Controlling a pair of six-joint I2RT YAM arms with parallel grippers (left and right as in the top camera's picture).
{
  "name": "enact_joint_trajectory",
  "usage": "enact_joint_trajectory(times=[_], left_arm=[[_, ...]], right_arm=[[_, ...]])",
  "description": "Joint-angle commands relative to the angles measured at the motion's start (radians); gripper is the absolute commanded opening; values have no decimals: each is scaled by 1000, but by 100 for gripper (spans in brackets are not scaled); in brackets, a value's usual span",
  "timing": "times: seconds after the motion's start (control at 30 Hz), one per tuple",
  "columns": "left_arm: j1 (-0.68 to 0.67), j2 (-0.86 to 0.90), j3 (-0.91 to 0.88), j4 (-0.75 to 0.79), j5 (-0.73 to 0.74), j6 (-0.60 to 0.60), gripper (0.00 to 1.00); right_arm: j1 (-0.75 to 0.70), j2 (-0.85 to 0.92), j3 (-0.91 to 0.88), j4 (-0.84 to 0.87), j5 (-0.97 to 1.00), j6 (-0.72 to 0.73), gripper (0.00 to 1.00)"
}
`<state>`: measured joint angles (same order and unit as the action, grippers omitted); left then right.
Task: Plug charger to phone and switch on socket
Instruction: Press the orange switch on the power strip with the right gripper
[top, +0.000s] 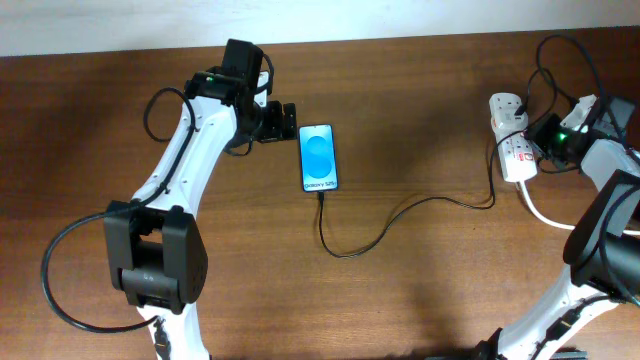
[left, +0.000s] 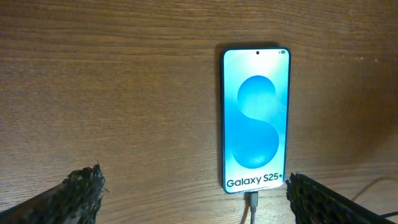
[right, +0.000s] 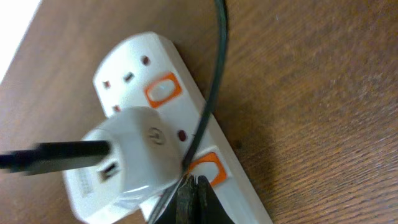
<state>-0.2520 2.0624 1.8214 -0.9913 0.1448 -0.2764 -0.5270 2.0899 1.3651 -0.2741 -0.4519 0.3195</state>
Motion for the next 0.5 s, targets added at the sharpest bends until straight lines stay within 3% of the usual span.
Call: enact_joint_trajectory(times=[0.0,0.47], left_arm=[[3,-13,8,-2,-11,1,99],[3,-13,8,-1,-12,2,99]], right_arm=[[5,28,18,8,-11,11,4],[10,28,17,54,-13,6,4]])
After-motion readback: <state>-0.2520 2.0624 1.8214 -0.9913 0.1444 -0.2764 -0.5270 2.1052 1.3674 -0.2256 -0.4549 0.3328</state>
